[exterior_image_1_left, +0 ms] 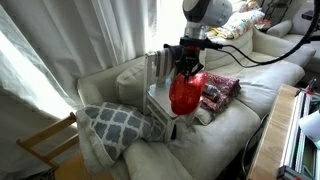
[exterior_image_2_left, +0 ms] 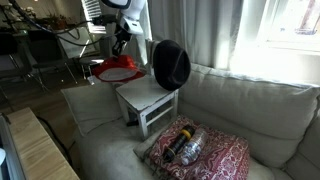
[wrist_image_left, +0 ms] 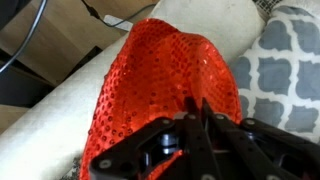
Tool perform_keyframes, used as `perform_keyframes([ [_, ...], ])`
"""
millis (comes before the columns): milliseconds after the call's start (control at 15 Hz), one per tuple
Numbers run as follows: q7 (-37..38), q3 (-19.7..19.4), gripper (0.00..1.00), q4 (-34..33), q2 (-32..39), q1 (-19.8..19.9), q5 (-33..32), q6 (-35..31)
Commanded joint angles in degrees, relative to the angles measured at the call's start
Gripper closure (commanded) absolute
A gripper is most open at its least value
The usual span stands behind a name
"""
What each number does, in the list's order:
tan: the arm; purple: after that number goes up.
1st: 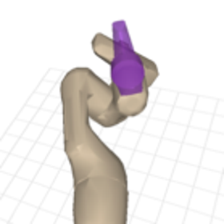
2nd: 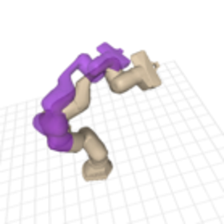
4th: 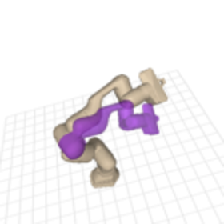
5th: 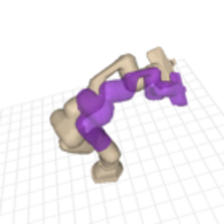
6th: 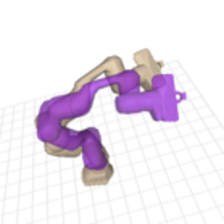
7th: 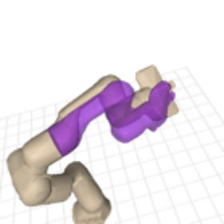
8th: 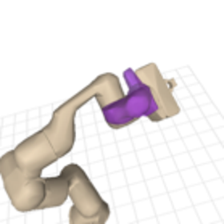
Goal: Put the black hat on the seat of the chair, put the red hat on the black hat and then put the hats on the couch
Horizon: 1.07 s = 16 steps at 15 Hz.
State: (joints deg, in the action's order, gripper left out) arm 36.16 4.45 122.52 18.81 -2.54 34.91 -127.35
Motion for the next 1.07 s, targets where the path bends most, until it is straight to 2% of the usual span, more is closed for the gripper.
perform_keyframes([
  [0, -4.8, 0.0, 0.98, 2.4, 3.4, -0.6, 6.5, -11.4],
  [200, -8.6, 0.8, 0.98, 2.7, 6.9, -0.6, 13.5, -21.8],
  [333, -10.1, 1.2, 0.98, 2.4, 8.9, -0.9, 16.4, -26.0],
  [400, -10.7, 1.4, 0.75, 2.2, 9.6, -1.0, 17.3, -26.6],
  [600, -8.0, -0.2, 0.55, 2.7, 10.0, -3.0, 15.1, -27.3],
  [800, -4.5, -1.7, 0.32, 3.4, 8.7, -4.8, 12.3, -25.3],
  [1000, 1.5, -4.7, 0.11, 4.7, 6.4, -7.7, 6.4, -24.5],
])
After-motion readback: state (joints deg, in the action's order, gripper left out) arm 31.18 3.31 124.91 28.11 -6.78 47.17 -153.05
